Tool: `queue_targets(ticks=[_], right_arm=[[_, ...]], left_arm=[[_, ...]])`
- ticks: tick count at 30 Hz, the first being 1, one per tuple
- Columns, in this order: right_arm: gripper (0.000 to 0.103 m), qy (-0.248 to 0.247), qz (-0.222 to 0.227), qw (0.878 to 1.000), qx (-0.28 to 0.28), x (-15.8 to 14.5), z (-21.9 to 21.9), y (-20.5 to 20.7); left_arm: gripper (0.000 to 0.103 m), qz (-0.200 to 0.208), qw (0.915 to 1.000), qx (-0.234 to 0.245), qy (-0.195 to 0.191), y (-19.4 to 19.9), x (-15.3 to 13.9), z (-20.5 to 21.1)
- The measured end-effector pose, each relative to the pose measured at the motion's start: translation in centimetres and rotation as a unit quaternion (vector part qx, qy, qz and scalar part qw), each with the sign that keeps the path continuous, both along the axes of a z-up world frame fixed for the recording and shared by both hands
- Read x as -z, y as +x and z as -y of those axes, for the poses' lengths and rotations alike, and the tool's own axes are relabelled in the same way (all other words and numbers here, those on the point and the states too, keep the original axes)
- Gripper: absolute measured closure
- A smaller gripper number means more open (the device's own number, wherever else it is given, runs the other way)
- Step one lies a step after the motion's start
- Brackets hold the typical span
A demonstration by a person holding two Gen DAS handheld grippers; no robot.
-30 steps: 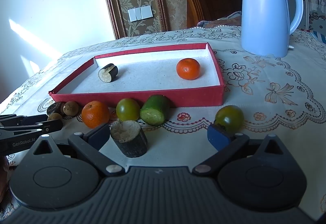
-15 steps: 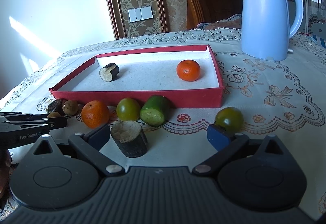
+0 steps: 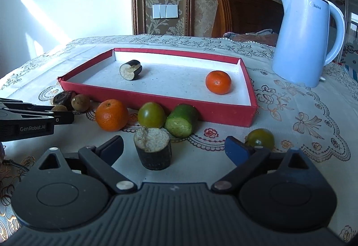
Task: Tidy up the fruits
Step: 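Move the left gripper to the brown kiwi while the right gripper approaches the cut chunk, then close the left gripper on the kiwi while the right gripper grasps the cut chunk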
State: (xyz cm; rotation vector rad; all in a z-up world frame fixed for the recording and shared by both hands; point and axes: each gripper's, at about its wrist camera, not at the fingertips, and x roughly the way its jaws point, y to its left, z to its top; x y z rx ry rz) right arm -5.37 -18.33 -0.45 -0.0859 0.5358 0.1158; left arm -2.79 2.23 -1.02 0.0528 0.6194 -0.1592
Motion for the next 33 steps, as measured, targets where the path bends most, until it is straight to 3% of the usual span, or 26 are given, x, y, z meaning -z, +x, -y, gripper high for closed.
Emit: queue_targets(ticks=[9, 11, 16, 20, 27, 33], right_arm=[[0.018, -0.005, -0.013, 1.000, -0.014, 0.2, -0.7, 0.4], [0.028, -0.003, -0.015, 1.000, -0.014, 0.2, -0.8, 0.4], [0.039, 0.008, -0.026, 0.999, -0.019, 0.4, -0.8, 0.9], [0.061, 0.005, -0.028, 0.999, -0.023, 0.5, -1.1, 1.0], [0.072, 0.005, -0.027, 0.999, -0.028, 0.5, -1.1, 0.9], [0.072, 0.005, -0.023, 0.999, -0.028, 0.5, -1.2, 0.9]], left_arm=[[0.074, 0.000, 1.0000, 0.000, -0.002, 0.1, 0.0, 0.1], [0.074, 0.000, 1.0000, 0.000, -0.002, 0.0, 0.0, 0.1], [0.074, 0.000, 1.0000, 0.000, -0.002, 0.1, 0.0, 0.1], [0.074, 0.000, 1.0000, 0.000, -0.002, 0.1, 0.0, 0.1], [0.074, 0.000, 1.0000, -0.001, -0.007, -0.1, 0.0, 0.0], [0.075, 0.001, 1.0000, 0.000, -0.009, -0.2, 0.0, -0.1]])
